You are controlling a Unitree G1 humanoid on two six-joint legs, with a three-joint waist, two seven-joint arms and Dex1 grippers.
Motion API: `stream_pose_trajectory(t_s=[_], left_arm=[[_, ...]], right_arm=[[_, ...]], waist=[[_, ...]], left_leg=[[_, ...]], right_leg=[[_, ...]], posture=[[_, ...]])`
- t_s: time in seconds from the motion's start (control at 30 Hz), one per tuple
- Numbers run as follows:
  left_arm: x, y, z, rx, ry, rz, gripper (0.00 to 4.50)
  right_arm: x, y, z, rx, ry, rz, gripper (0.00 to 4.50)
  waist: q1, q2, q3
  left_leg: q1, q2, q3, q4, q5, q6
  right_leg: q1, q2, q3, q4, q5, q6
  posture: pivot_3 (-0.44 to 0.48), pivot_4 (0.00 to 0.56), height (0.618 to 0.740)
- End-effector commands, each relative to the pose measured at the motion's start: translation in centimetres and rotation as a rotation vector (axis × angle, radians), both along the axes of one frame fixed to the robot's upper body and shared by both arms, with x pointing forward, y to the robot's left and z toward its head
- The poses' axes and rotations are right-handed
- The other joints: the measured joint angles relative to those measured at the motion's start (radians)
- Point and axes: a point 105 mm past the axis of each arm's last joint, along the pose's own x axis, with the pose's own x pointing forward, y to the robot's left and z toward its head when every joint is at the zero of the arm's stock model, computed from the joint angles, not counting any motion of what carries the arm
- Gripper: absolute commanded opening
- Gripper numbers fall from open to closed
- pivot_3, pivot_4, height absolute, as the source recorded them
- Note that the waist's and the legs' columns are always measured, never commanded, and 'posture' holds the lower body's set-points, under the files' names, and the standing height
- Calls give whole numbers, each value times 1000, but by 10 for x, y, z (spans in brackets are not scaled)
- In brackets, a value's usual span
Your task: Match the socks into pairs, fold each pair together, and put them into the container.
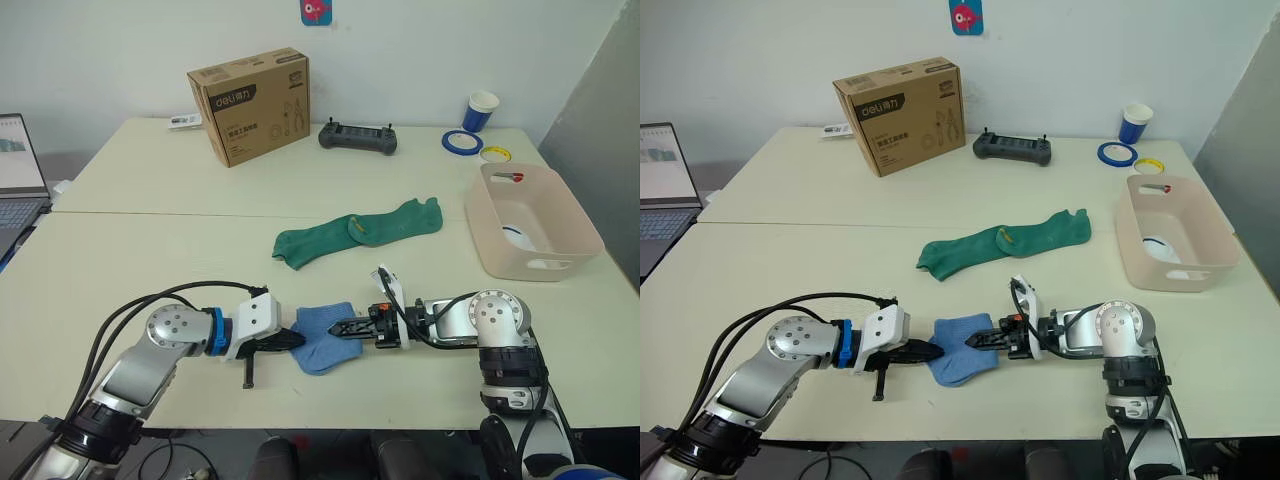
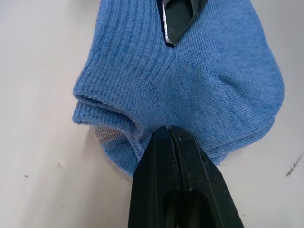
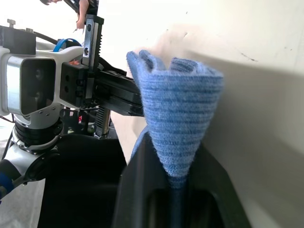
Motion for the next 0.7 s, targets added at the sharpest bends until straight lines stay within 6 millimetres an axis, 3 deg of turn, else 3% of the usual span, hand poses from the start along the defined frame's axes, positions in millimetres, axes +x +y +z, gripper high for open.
stream_pose_trajectory(t_s=[0.03,0.13,0.23,0.3,0.43,0.5,0.6,0.7], left_arm=[[3,6,16,-4,-54,-4,520],[-1,1,43,-92,-59,-5,1451],[-10,-5,83,-192,-65,-21,2412],[-14,-7,96,-216,-67,-24,3068],[1,-10,127,-252,-125,-6,4379],[9,-16,139,-287,-156,1,4476],[31,-39,170,-404,-248,2,4476],[44,-57,180,-438,-275,7,4476]], right_arm=[[-2,0,5,-12,-105,7,0],[1,-3,15,7,-168,-8,0],[8,-12,38,23,-284,-51,0],[10,-16,49,38,-323,-75,0],[20,-41,78,-3,-522,-161,0],[27,-54,86,-30,-576,-219,0],[50,-98,123,-116,-765,-400,0],[59,-126,153,-202,-904,-487,0]], waist=[[1,0,0],[1,0,1],[2,0,1],[4,0,1],[6,0,2],[14,0,2],[28,1,4],[33,1,4]], left_leg=[[0,0,0,0,0,0],[-2,0,0,0,0,0],[-6,0,-1,0,0,0],[-7,0,-1,0,0,0],[-7,0,-1,0,0,0],[-9,0,-2,0,0,0],[-9,-2,-1,1,0,0],[-10,-2,0,2,0,0]], right_leg=[[0,0,0,0,0,0],[-1,0,0,-1,0,0],[-2,-1,-1,-2,0,0],[-3,-1,-2,-4,0,0],[-3,-1,-3,-6,0,1],[-2,-1,-4,-7,1,2],[-2,-2,-3,-8,2,3],[-2,-2,-2,-8,3,5]], posture=[[0,150,740],[0,150,740],[0,150,740],[0,150,740],[0,150,740],[0,150,740],[0,150,740],[0,150,740]])
